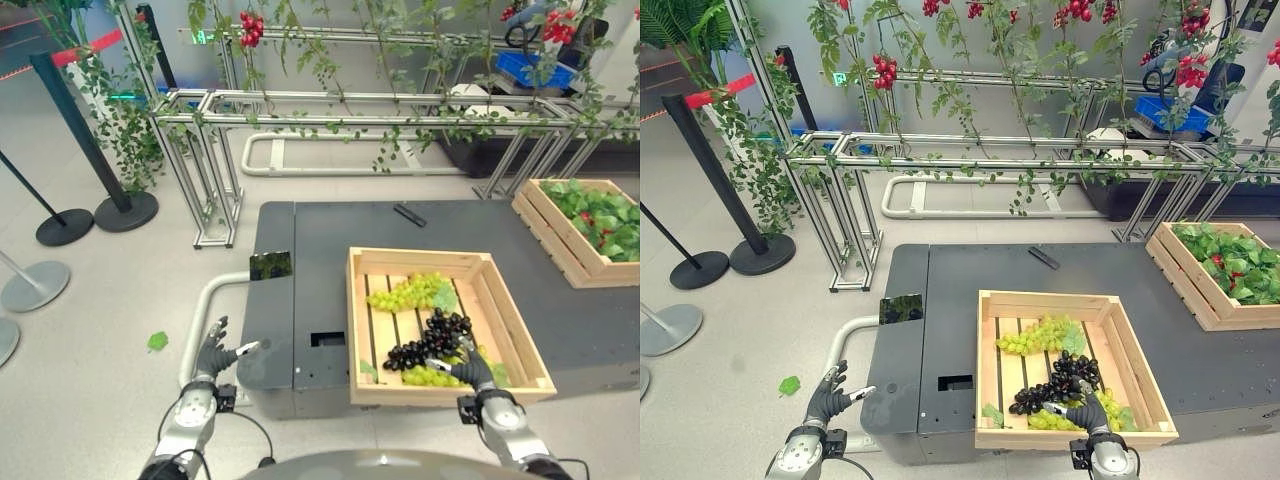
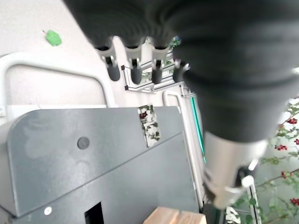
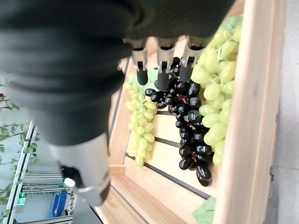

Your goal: Pick up the fruits from the basket on one side to the basket on the other side

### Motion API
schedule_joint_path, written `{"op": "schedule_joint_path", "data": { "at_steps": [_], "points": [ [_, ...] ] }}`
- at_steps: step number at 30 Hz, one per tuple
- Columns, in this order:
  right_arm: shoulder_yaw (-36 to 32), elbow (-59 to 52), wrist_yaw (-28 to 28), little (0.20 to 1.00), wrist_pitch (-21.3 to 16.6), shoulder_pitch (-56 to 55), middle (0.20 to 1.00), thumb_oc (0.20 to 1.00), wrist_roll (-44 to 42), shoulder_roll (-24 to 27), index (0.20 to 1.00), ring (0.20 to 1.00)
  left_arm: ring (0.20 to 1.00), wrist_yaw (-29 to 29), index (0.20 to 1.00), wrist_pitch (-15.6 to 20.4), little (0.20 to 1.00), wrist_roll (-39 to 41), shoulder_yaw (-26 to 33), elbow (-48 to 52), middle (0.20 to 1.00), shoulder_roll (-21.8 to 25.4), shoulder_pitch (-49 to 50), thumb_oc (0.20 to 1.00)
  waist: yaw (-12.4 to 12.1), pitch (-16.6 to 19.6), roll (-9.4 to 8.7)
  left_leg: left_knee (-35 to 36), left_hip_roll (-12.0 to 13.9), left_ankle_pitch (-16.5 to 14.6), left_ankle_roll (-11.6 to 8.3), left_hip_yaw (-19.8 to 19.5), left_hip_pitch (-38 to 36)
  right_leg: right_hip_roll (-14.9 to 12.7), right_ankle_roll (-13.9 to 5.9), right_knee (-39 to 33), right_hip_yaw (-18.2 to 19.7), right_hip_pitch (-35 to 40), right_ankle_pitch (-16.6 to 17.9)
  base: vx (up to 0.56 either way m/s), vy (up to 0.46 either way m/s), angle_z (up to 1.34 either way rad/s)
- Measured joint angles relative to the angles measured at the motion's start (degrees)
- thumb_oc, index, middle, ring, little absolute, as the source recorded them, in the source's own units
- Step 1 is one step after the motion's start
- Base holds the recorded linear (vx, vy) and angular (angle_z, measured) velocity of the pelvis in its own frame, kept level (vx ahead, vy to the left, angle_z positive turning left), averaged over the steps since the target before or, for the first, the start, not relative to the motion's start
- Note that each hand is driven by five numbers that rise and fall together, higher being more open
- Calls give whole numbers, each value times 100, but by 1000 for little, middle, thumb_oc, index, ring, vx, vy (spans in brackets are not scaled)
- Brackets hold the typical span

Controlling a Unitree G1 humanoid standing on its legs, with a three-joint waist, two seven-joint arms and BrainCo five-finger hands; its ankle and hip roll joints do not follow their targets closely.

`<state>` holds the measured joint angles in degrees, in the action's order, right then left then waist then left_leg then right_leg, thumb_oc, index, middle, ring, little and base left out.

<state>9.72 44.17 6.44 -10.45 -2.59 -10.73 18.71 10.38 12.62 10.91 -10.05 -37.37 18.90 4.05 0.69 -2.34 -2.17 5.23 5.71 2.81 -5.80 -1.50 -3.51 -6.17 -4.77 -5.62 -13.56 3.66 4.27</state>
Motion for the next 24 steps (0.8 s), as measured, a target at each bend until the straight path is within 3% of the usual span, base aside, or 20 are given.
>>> {"op": "schedule_joint_path", "data": {
  "at_steps": [15,24],
  "points": [
    [-16,-1,-1,1000,12,0,1000,1000,12,76,1000,1000,1000,-30,1000,-1,1000,2,3,0,1000,-5,1,1000,-1,-22,29,-1,3,7,-12,2,0,3,0,0,1,1,0,0,0,0],
    [-231,-17,-9,1000,56,131,1000,1000,335,852,1000,1000,1000,-100,1000,-1,1000,2,50,-1,1000,20,35,1000,-20,-137,-11,1,7,0,-1,6,50,6,-2,-1,3,-56,-1,-4,-2,0]
  ]
}}
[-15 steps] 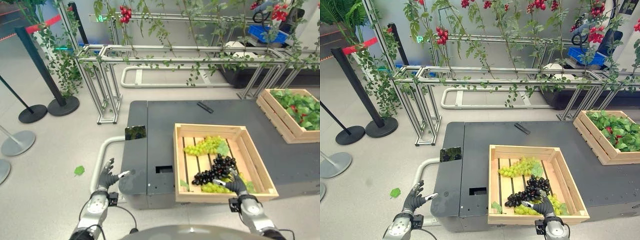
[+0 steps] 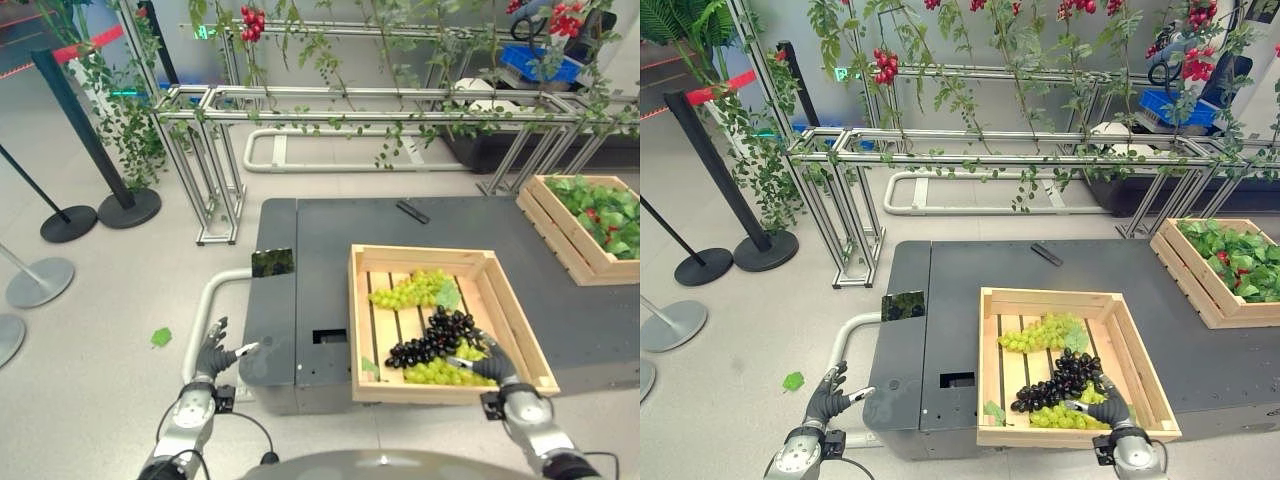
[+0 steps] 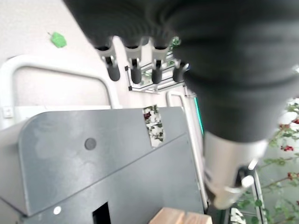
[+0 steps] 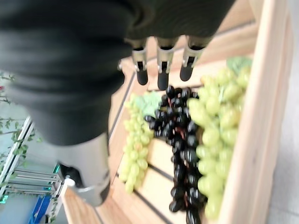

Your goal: Pick up the fruits from the basket on one side to the basket on the other side

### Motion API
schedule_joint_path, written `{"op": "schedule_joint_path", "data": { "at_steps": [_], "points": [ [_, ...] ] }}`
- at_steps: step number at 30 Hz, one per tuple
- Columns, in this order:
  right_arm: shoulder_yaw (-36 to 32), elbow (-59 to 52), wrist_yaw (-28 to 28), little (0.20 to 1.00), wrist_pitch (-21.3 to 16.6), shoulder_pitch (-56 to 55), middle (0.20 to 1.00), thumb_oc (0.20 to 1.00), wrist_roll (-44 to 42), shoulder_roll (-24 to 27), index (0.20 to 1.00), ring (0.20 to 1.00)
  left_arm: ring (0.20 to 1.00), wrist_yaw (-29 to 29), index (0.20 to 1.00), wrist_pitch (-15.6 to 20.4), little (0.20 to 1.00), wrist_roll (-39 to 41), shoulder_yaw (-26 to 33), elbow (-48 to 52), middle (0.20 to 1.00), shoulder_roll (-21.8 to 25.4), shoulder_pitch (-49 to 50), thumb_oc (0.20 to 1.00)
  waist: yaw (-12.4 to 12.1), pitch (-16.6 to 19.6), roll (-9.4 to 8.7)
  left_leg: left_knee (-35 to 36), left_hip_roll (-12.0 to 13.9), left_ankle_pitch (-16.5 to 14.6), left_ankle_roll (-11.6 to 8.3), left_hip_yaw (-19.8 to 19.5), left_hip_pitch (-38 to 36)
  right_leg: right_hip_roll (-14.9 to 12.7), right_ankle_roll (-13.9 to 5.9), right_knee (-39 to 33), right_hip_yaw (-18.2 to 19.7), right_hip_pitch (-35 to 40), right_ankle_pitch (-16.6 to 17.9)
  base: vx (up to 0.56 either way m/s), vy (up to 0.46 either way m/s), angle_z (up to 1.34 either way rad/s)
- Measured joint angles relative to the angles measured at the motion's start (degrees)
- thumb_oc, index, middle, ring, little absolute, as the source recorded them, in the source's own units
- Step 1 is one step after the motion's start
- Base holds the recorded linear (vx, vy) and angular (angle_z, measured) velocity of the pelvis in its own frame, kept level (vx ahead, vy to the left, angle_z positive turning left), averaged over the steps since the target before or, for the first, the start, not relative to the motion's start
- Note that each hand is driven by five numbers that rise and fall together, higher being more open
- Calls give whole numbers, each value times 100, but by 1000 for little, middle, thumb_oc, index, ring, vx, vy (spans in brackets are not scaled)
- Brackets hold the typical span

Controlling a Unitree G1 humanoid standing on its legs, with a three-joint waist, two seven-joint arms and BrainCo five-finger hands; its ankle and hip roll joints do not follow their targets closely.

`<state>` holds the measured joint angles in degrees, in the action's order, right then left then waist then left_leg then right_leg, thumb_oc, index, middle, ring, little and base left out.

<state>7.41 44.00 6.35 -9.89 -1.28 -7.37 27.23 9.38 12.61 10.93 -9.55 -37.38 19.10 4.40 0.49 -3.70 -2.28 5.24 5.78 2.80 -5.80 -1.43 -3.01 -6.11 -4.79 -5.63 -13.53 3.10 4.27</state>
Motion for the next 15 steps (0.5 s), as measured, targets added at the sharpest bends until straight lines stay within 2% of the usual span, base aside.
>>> {"op": "schedule_joint_path", "data": {
  "at_steps": [3,5,6,12,15],
  "points": [
    [25,-1,-7,1000,7,152,1000,1000,176,284,1000,1000,1000,-53,1000,2,1000,0,3,0,1000,34,0,1000,-3,-26,-17,-23,-2,25,-32,9,121,1,-1,0,16,-128,13,-61,-25,-2],
    [140,-13,-53,1000,13,391,1000,1000,454,708,1000,1000,1000,-77,1000,10,1000,0,2,7,1000,156,-39,1000,-4,-157,-23,-27,-5,44,-34,-1,209,14,-2,1,17,-220,33,-57,-25,-2],
    [203,-72,-51,1000,12,533,1000,1000,596,1009,1000,1000,1000,-78,1000,13,1000,1,3,32,1000,250,-64,1000,9,-235,-21,-34,-8,59,-27,-8,309,12,-4,1,20,-315,54,-30,-22,-3],
    [457,-234,-38,1000,16,1342,1000,1000,1503,2103,1000,1000,1000,-65,1000,66,1000,3,202,290,1000,529,-139,1000,-12,-778,-2,-140,-3,120,-55,-83,689,40,33,35,-66,-603,107,-50,-49,6],
    [613,-365,-9,1000,26,1657,1000,1000,1990,2395,1000,1000,1000,-49,1000,70,1000,3,216,340,1000,612,-261,1000,-108,-1023,-8,-240,6,134,-77,-196,906,82,81,38,-165,-709,149,-45,-89,16]
  ]
}}
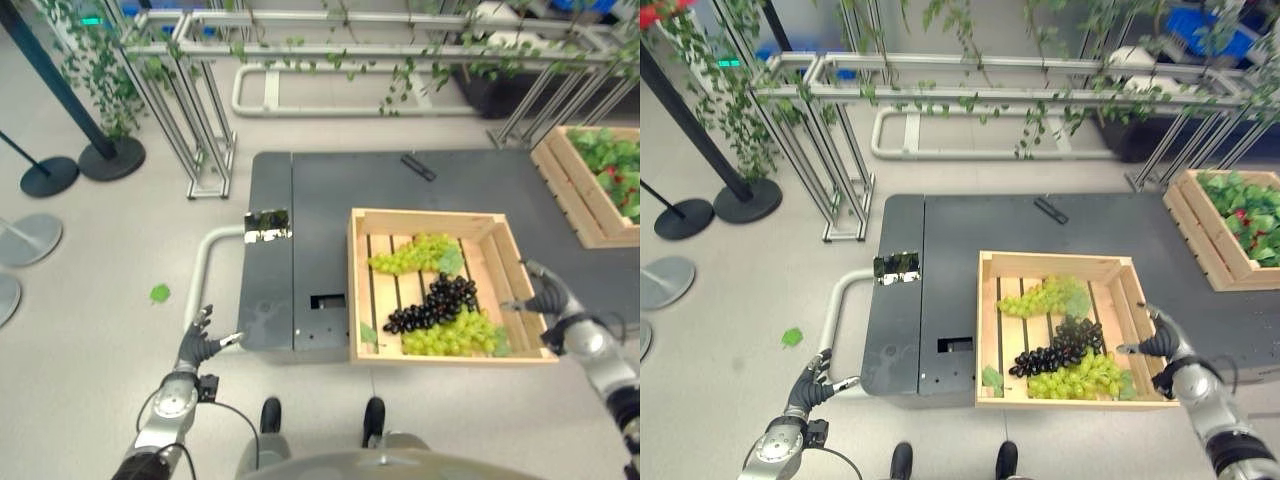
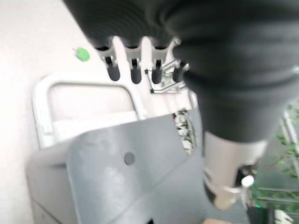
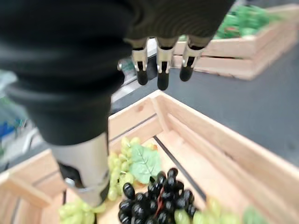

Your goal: Pick up the fruits from the basket on one side to the basket on the other side

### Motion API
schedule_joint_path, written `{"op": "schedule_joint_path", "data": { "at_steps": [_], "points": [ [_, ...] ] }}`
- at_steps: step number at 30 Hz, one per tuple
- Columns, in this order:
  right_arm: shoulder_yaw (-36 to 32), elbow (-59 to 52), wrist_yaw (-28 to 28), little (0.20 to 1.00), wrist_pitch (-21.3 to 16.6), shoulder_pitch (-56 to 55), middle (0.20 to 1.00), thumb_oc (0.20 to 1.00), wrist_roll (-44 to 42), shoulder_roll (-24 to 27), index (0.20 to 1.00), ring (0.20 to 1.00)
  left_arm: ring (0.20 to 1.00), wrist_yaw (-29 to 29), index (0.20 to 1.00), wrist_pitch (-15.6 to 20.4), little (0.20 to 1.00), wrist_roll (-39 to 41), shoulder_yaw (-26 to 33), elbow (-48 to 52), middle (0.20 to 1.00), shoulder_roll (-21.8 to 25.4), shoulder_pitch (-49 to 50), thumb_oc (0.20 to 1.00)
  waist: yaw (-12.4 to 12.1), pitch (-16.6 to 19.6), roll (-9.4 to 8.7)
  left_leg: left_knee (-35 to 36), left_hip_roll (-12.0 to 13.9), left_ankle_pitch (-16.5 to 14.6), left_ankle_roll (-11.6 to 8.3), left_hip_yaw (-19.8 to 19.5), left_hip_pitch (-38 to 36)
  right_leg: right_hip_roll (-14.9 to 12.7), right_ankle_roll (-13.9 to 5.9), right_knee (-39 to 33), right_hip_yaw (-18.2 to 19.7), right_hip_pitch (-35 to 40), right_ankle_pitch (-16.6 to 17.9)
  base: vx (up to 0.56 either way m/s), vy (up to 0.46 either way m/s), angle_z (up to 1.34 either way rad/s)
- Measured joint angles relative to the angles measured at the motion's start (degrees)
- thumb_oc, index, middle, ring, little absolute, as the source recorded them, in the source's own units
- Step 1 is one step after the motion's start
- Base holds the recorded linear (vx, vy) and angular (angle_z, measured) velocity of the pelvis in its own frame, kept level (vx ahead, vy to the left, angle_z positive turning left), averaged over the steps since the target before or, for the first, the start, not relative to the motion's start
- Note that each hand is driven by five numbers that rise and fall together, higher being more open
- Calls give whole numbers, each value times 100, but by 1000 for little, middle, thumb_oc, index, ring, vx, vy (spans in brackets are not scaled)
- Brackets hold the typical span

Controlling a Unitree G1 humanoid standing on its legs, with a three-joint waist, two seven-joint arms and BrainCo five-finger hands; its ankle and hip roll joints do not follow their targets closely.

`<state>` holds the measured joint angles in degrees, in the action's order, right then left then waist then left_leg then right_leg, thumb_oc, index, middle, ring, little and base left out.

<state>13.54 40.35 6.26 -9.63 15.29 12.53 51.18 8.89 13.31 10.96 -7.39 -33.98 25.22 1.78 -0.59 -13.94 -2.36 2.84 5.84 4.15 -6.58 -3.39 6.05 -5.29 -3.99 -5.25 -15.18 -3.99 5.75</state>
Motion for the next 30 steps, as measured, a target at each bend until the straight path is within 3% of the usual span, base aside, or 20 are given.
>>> {"op": "schedule_joint_path", "data": {
  "at_steps": [5,6,10,13,19,28,30],
  "points": [
    [308,-703,115,1000,-7,509,1000,1000,1167,805,1000,1000,1000,32,1000,86,1000,-1,16,607,1000,256,-302,1000,-101,-685,6,-557,32,-12,-34,-120,823,43,68,333,-203,-544,-102,-78,-95,28],
    [307,-810,211,1000,-6,676,1000,1000,1359,1039,1000,1000,1000,72,1000,106,1000,-1,17,811,1000,402,-404,1000,-181,-956,-10,-788,40,-26,-50,-152,1114,28,112,610,-254,-836,-191,-59,0,10],
    [321,-998,300,1000,30,1144,1000,1000,1854,1364,1000,1000,1000,201,1000,111,1000,64,171,940,1000,464,-567,1000,-232,-1453,-69,-1035,24,-35,-58,-149,1576,-123,191,1495,-233,-1554,-484,-63,24,6],
    [1017,-1014,342,1000,51,1697,1000,1000,2136,1680,1000,1000,1000,244,1000,135,1000,395,192,1063,1000,401,-532,1000,-348,-1541,-149,-1413,-63,-157,-16,-57,2015,-300,185,2171,-102,-2168,-732,-57,5,-10],
    [2103,-1282,222,1000,70,2518,1000,1000,2292,2019,1000,1000,1000,370,1000,153,1000,568,219,1161,1000,436,-679,1000,-345,-1650,-189,-1802,-102,-230,-18,-110,2531,-394,235,2690,-32,-2725,-887,-38,-13,3],
    [3046,-517,-109,1000,66,3026,1000,1000,2415,1851,1000,1000,1000,489,1000,201,1000,743,233,1267,1000,444,-882,1000,-345,-1651,-191,-1936,-111,-221,-13,-163,2884,-407,231,2812,-37,-3048,-895,-2,-3,0],
    [3079,-271,-168,1000,92,3079,1000,1000,2415,1620,1000,1000,1000,507,1000,201,1000,859,226,1243,1000,395,-891,1000,-336,-1651,-191,-1964,-116,-217,-10,-163,2960,-414,259,2841,-29,-3129,-877,0,0,0]
  ]
}}
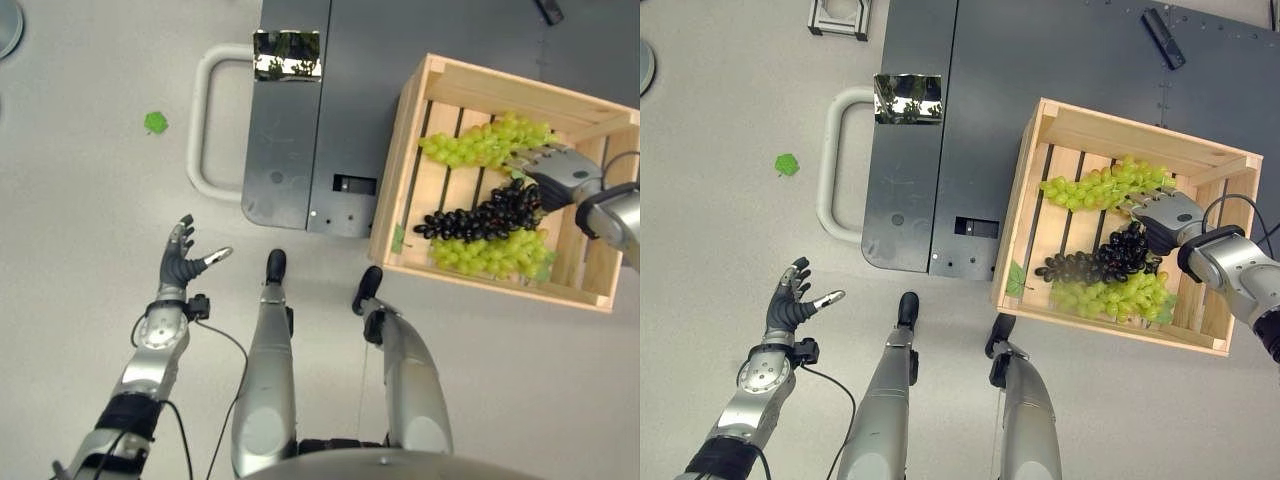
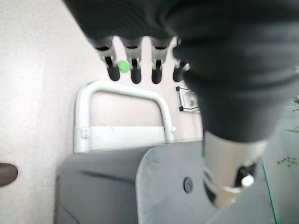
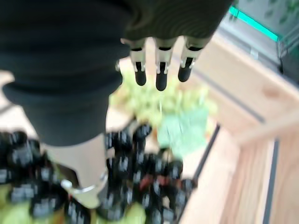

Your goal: Pick up the fruits from the basket on one side to the basket on the other side

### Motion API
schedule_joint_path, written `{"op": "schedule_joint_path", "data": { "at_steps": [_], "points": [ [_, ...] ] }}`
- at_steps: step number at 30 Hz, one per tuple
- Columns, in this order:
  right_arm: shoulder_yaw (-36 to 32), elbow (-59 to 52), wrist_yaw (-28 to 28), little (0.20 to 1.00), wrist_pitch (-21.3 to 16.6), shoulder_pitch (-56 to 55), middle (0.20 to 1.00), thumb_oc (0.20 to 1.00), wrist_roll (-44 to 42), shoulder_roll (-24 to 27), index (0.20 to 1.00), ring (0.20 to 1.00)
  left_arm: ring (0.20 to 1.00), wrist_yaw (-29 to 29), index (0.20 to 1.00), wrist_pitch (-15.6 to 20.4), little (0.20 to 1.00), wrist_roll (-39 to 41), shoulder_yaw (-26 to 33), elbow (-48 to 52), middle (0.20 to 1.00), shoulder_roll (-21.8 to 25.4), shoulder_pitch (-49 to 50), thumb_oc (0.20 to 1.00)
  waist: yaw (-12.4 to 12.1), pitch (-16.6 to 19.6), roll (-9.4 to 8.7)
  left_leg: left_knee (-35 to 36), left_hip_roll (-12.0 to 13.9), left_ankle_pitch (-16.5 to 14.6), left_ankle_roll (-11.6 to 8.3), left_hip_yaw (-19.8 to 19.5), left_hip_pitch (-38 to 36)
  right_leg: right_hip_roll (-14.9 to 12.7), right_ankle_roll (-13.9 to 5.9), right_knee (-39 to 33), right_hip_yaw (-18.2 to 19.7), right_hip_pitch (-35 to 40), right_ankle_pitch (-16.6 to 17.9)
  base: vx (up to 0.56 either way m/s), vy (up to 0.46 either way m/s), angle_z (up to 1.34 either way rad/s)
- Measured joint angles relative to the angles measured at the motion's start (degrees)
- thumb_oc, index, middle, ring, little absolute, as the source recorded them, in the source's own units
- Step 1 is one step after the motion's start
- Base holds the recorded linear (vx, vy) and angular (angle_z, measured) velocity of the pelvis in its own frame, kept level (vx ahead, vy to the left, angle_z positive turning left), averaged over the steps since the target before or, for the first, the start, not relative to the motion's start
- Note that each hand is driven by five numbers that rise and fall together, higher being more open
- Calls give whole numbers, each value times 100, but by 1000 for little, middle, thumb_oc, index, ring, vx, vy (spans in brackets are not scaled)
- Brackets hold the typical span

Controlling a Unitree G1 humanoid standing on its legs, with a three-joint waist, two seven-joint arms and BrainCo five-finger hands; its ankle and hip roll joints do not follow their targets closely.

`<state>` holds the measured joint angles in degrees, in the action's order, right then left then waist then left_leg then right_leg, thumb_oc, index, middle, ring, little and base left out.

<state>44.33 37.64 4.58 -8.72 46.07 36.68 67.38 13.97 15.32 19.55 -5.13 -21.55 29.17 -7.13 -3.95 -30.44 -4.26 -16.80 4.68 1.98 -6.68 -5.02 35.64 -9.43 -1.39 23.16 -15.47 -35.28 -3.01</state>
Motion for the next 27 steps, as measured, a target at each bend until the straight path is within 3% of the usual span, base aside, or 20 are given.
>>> {"op": "schedule_joint_path", "data": {
  "at_steps": [5,16,23,27],
  "points": [
    [267,271,-126,1000,35,189,1000,1000,35,-339,1000,1000,1000,15,1000,10,1000,42,-113,-4,1000,-25,-85,1000,-4,0,4,7,-5,1,0,-3,113,-5,4,11,11,-134,-2,-1,-1,-1],
    [374,463,-357,1000,41,213,1000,1000,43,-518,1000,1000,1000,10,1000,10,1000,42,-217,-13,1000,-32,-199,1000,-28,0,14,70,-76,17,23,-16,112,-78,-25,3,-1,-141,-28,4,-2,2],
    [136,1370,-157,1000,317,332,1000,1000,41,-1359,1000,1000,1000,17,1000,3,1000,41,-351,-20,1000,-144,-257,1000,-107,-1,82,146,-87,41,22,-5,116,-89,-29,6,21,-198,-33,-1,0,0],
    [141,1541,-144,1000,448,434,1000,1000,54,-1496,1000,1000,1000,18,1000,3,1000,41,-379,-16,1000,-203,-307,1000,-137,-3,126,154,-82,43,20,-4,116,-85,-27,6,24,-203,-35,0,0,0]
  ]
}}
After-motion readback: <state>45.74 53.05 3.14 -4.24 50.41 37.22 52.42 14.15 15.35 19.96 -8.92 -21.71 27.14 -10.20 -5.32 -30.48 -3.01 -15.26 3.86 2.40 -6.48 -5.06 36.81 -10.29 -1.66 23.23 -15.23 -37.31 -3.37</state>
